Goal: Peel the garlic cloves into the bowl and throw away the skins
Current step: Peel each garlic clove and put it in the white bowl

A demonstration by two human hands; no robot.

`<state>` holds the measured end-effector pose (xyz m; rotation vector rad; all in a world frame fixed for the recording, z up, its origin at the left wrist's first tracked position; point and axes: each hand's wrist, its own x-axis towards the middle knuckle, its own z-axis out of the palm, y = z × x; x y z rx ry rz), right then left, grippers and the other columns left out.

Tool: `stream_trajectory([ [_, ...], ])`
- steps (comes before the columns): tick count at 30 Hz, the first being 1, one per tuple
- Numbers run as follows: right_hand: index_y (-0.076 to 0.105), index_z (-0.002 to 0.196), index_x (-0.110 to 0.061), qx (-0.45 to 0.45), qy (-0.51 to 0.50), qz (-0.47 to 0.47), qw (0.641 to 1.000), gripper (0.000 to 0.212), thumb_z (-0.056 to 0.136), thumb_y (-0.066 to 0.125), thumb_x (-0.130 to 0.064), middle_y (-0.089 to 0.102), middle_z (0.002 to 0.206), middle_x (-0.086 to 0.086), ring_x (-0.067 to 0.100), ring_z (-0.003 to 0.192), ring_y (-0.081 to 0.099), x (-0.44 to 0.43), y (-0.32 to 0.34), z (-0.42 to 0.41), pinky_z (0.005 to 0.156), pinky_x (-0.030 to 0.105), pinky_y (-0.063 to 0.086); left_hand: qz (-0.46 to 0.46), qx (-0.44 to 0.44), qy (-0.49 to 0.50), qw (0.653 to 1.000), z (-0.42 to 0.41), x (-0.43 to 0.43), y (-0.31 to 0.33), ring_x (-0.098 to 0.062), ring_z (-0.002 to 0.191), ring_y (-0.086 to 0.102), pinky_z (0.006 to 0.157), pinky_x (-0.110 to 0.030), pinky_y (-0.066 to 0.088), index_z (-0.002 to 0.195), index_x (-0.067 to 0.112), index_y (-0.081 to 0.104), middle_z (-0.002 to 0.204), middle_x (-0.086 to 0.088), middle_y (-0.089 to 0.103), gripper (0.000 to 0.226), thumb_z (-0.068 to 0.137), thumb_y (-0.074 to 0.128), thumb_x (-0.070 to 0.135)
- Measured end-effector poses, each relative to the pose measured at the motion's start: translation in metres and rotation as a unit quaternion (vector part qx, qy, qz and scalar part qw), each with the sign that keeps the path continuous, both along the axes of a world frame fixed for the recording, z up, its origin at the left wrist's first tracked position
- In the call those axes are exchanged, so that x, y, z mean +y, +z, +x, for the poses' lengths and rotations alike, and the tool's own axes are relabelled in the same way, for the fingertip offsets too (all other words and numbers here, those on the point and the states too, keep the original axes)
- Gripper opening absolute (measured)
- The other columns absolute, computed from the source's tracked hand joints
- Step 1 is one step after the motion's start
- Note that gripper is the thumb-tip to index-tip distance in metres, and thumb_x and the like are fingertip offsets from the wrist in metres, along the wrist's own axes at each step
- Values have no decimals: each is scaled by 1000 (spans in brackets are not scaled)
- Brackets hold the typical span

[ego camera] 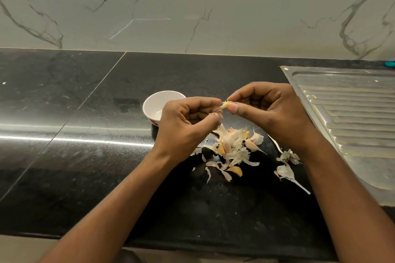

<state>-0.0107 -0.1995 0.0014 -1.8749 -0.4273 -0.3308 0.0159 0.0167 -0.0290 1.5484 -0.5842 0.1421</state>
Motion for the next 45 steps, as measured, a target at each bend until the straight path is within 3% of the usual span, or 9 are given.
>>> stream_trajectory([
  [4, 79, 107, -4, 21, 11, 24, 999, 18, 90, 82, -11, 82, 99, 7, 24, 93, 80, 0, 1, 0, 86, 31, 65, 10, -13, -7, 1000, 0, 0, 0, -31, 77, 79, 74, -47, 67, 105, -1, 79, 87, -12, 80, 11, 95, 76, 1],
  [12, 79, 106, -5, 40, 5, -8, 999, 17, 90, 82, -11, 82, 96, 5, 23, 89, 80, -4, 2, 0, 81, 28, 64, -5, -12, -18, 1000, -1, -1, 2, -31, 78, 79, 72, -49, 66, 108, -1, 79, 91, -12, 80, 14, 100, 68, 3],
  [16, 80, 110, -6, 44, 18, -8, 999, 23, 89, 81, -16, 83, 100, 3, 21, 93, 80, -1, 3, -1, 83, 26, 64, 18, -20, 1, 1000, 1, 0, 1, -27, 71, 76, 65, -34, 63, 98, -1, 79, 83, -10, 78, 11, 99, 69, 0],
  [20, 81, 110, -7, 51, 37, -13, 998, 21, 90, 80, -16, 83, 99, 4, 23, 89, 80, 0, 3, -1, 80, 28, 64, 25, -32, 6, 999, 2, 2, 1, -27, 67, 73, 62, -29, 58, 93, 0, 79, 78, -10, 77, 12, 97, 68, -1],
  [34, 81, 100, -2, 113, 54, 117, 985, 22, 83, 78, -16, 79, 89, 18, 22, 75, 74, 0, 3, 0, 70, 27, 61, -26, -31, -50, 998, -2, -1, 4, -24, 69, 73, 64, -28, 58, 98, 2, 78, 82, -13, 77, 11, 97, 67, -2],
  [41, 82, 105, -5, 52, 8, 50, 997, 19, 89, 80, -16, 82, 94, 8, 24, 83, 78, 0, 4, -2, 78, 28, 63, -51, 21, -51, 997, -3, 0, 6, -36, 78, 78, 73, -43, 66, 104, -2, 78, 88, -17, 79, 14, 93, 74, 6],
  [45, 82, 108, -5, 37, 7, 16, 999, 20, 90, 80, -14, 83, 96, 6, 25, 86, 79, 1, 4, -2, 80, 31, 65, -70, 45, -39, 996, -2, 1, 7, -32, 75, 77, 69, -32, 62, 100, -5, 77, 85, -20, 78, 11, 93, 73, 2],
])
